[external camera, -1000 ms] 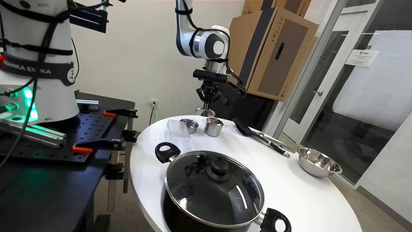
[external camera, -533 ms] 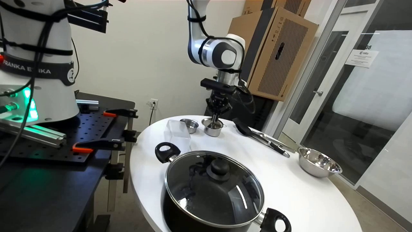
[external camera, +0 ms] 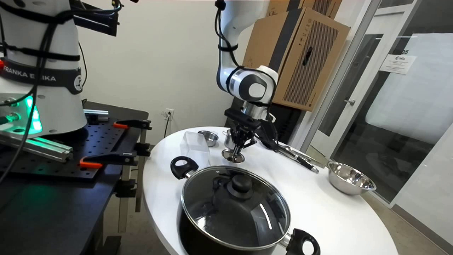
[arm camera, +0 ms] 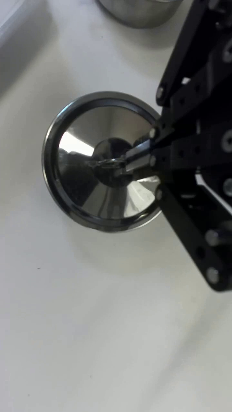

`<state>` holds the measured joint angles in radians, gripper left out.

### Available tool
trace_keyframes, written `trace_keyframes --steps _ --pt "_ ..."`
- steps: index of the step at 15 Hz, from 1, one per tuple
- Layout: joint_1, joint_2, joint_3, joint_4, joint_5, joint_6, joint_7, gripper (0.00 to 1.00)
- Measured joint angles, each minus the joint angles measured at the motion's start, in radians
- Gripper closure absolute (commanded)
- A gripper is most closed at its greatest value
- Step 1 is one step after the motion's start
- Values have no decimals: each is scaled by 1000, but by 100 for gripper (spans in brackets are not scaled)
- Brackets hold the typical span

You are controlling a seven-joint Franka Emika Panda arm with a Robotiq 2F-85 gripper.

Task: Take the lid off of the silver pot next to the clear bowl and put it on the table

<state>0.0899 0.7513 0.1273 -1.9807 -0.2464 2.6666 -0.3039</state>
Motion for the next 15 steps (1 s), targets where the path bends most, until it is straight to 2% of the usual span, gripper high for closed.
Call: trace_keyframes --steps 3,4,6,11,15 --pt "4 67 0 67 7 -20 15 100" --pt "6 83 0 86 7 -25 21 74" --pt "10 105 1 115 7 -31 32 68" --pt "18 97 24 132 7 -30 37 31" --pt "22 30 76 78 6 -24 16 3"
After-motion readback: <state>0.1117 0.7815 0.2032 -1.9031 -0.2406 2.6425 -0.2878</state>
